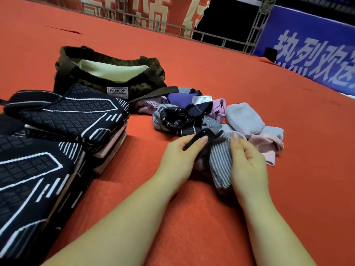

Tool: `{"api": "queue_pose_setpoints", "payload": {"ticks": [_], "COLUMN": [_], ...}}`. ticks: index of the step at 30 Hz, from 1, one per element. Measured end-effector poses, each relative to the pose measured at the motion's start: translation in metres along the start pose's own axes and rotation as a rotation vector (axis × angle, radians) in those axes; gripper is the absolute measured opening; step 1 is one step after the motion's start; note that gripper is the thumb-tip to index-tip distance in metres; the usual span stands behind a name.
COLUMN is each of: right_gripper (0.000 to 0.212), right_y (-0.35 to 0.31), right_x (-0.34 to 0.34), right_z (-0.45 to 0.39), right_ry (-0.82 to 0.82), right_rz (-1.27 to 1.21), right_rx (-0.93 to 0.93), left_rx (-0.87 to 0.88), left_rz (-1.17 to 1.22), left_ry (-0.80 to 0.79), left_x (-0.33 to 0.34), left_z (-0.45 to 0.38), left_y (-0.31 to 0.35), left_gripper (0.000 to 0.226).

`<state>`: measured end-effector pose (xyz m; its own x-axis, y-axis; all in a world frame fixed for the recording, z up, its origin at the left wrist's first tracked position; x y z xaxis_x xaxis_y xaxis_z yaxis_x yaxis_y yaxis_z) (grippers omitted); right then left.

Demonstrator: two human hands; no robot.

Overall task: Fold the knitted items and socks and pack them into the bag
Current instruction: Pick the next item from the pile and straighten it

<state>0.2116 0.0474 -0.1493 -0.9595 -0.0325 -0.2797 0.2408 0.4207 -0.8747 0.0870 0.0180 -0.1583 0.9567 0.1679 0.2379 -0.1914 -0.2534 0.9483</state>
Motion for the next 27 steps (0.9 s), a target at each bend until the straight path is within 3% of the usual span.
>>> {"api": "queue_pose_setpoints", "payload": {"ticks": [2,6,9,14,19,27], "right_gripper": [0.057,0.037,0.037,0.040,0.038,0.040], "right_y": [-0.001,-0.002,0.000,-0.004,-0.003,0.005], "right_x": [0.000,-0.002,-0.001,0.004,0.003,-0.002], "right_z": [0.000,0.000,0.002,0.005,0.005,-0.001], "right_ry": [-0.038,0.007,0.010,-0.004,0.065,0.171], "right_rz": [-0.028,0.098,0.176,0.118,0.181,0.159], "right_rx": [0.031,-0.011,-0.058,-0.052,-0.092,-0.101], "left_rx": [0.023,0.057,0.047,0.034,0.053,-0.002], "left_rz": [-0.032,-0.037,-0.035,0.019,-0.001,0.265], "left_ry": [-0.006,-0.047,-0.054,-0.016,0.019,0.180], "left_x": [0.000,0.005,0.006,0.006,0.004,-0.002], "left_z": [0.002,0.005,0.005,0.005,0.003,-0.005], "left_y": [0.001,0.004,0.005,0.006,0.005,0.010], "left_gripper": [0.014,0.015,0.022,0.007,0.007,0.020]}}
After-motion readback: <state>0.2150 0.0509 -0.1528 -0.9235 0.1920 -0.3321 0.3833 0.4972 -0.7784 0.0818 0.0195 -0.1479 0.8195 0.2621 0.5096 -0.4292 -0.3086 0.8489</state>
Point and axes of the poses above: each hand's wrist, its own z-axis away from the middle knuckle, its own x-axis out of the palm, y = z × x, the point moved 1 cm from there along -z, towards the middle knuckle, and after that the axes turned 5 degrees about -y, right-handed, at the moved point
